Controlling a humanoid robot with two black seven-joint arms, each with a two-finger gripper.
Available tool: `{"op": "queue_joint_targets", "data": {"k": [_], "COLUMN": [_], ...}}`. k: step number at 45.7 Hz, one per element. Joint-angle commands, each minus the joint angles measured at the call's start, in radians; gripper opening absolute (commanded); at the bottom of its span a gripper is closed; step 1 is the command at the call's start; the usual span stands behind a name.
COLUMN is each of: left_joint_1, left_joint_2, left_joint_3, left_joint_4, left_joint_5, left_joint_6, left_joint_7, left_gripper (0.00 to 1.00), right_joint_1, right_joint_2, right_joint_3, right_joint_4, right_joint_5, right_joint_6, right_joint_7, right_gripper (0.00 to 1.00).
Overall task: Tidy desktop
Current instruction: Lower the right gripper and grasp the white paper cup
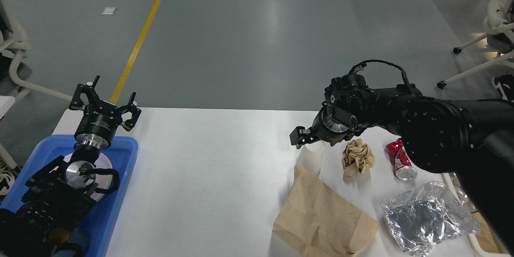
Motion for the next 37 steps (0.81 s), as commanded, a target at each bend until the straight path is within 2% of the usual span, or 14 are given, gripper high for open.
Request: {"op": "queue_joint_targets", "data": {"k": [1, 8, 11, 16, 20, 22, 27, 35, 37], "left_joint_1": [0.0, 0.0, 0.0, 0.0, 0.0, 0.0, 0.0, 0.0, 0.0], "left_joint_2": [0.0, 0.0, 0.0, 0.0, 0.0, 0.0, 0.0, 0.0, 0.0], "left_joint_3": [0.0, 0.0, 0.0, 0.0, 0.0, 0.0, 0.0, 0.0, 0.0], "left_joint_4": [0.0, 0.0, 0.0, 0.0, 0.0, 0.0, 0.0, 0.0, 0.0], "left_joint_5": [0.0, 0.0, 0.0, 0.0, 0.0, 0.0, 0.0, 0.0, 0.0], "left_joint_6": [0.0, 0.0, 0.0, 0.0, 0.0, 0.0, 0.0, 0.0, 0.0], "left_joint_7": [0.0, 0.0, 0.0, 0.0, 0.0, 0.0, 0.0, 0.0, 0.0], "left_gripper": [0.97, 0.97, 0.97, 0.97, 0.96, 0.97, 0.97, 0.97, 0.97], "right_joint_1": [-0.013, -0.012, -0.012, -0.01, -0.01, -0.01, -0.01, -0.002, 0.002], "right_joint_2": [0.002, 0.002, 0.003, 0.005, 0.005, 0.009, 0.014, 0.014, 0.014], "right_joint_3": [-0.001, 0.0, 0.002, 0.003, 0.005, 0.005, 0.005, 0.006, 0.006], "right_joint_4": [0.0, 0.002, 0.005, 0.014, 0.02, 0.028, 0.029, 0.032, 0.032], "right_joint_5": [0.0, 0.0, 0.001, 0.0, 0.0, 0.0, 0.0, 0.001, 0.001], "right_joint_6": [-0.019, -0.048, -0.074, -0.082, -0.071, -0.071, -0.073, -0.07, -0.067], "right_joint_7": [0.001, -0.001, -0.001, -0.001, -0.005, -0.01, -0.013, -0.021, -0.021], "right_gripper": [1.0, 0.99, 0.94, 0.7, 0.42, 0.32, 0.26, 0.0, 0.0]}}
